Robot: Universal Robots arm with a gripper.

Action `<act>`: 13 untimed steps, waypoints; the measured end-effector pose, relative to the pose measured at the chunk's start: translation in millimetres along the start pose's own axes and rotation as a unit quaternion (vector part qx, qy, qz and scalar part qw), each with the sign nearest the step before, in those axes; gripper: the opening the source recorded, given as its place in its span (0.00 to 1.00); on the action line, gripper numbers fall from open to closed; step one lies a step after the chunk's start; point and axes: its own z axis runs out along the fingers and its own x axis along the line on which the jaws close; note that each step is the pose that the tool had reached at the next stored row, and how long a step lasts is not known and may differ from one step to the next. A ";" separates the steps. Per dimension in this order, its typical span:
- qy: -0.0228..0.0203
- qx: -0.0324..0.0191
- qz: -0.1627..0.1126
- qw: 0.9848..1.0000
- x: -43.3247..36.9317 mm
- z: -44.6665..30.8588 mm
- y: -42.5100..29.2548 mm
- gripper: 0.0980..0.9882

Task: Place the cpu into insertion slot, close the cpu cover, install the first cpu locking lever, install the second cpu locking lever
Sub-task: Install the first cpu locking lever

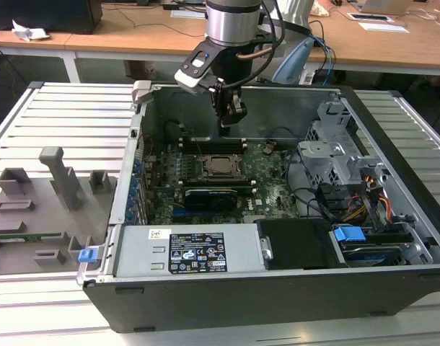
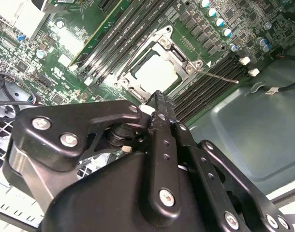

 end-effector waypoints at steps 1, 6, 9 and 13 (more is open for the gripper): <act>0.000 0.000 -0.002 1.000 0.0 0.0 0.0 0.01; 0.000 0.000 -0.008 1.000 0.0 0.0 0.0 0.01; 0.000 0.000 -0.015 1.000 0.0 0.0 0.0 0.01; 0.000 -0.001 -0.023 1.000 0.0 0.0 0.0 0.01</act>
